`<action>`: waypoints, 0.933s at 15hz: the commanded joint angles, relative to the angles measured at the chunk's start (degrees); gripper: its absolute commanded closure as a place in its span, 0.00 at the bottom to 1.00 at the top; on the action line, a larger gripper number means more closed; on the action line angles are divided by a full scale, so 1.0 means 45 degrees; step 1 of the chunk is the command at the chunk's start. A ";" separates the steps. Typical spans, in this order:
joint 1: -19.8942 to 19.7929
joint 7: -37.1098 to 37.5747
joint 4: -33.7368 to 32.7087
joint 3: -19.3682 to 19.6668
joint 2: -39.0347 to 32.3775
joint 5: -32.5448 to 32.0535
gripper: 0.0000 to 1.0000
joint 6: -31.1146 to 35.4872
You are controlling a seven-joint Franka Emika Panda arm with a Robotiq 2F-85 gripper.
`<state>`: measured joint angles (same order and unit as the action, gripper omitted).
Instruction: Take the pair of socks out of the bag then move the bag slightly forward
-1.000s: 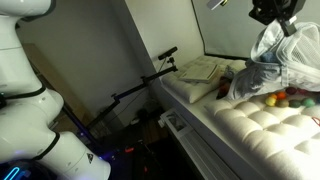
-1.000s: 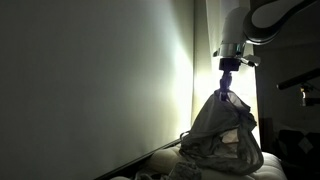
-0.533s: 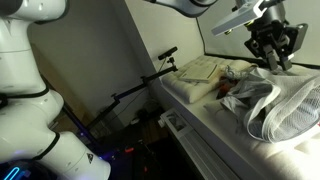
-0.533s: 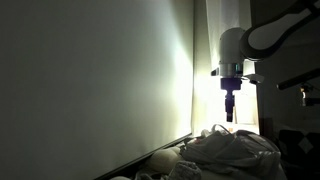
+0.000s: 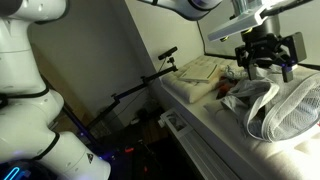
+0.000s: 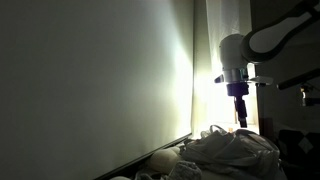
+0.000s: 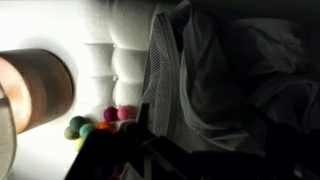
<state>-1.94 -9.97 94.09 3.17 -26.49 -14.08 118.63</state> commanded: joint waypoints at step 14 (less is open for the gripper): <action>-0.0062 -0.0373 0.0852 -0.0180 -0.0276 -0.0089 0.68 -0.1085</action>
<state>-1.92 -10.09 97.22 2.85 -28.46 -14.18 113.75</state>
